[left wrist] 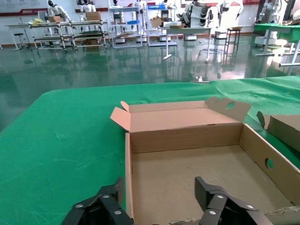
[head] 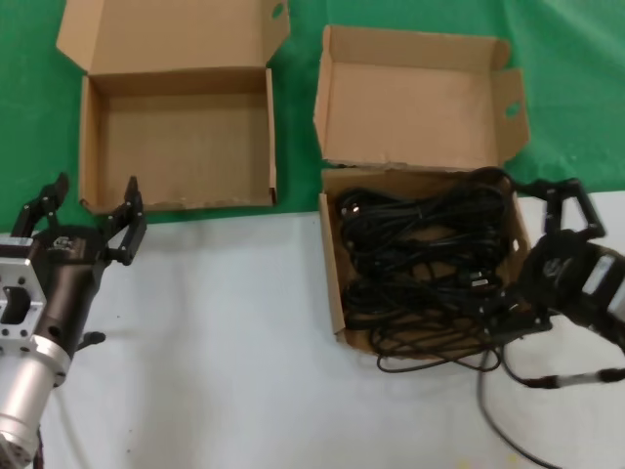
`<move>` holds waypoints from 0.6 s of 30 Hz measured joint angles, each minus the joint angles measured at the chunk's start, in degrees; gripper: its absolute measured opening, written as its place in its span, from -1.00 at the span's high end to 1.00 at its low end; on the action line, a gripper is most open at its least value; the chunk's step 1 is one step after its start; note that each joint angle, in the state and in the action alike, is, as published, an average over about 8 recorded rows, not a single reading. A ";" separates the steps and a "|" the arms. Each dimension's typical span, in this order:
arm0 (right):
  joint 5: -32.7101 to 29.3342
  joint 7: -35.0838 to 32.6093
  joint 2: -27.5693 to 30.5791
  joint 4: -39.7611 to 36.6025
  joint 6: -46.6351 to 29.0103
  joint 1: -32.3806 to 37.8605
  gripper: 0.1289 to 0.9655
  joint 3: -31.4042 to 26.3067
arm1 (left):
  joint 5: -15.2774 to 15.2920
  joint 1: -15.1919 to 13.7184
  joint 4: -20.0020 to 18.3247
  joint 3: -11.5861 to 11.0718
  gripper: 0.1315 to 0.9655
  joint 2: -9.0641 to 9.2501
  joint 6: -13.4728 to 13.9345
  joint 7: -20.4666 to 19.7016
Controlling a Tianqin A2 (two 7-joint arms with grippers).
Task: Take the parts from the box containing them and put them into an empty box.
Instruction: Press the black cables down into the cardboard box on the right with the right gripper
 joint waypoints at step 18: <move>-27.67 -7.41 -6.61 -12.48 -31.23 32.94 -0.99 -14.58 | 0.00 0.00 0.00 0.00 0.66 0.00 0.00 0.00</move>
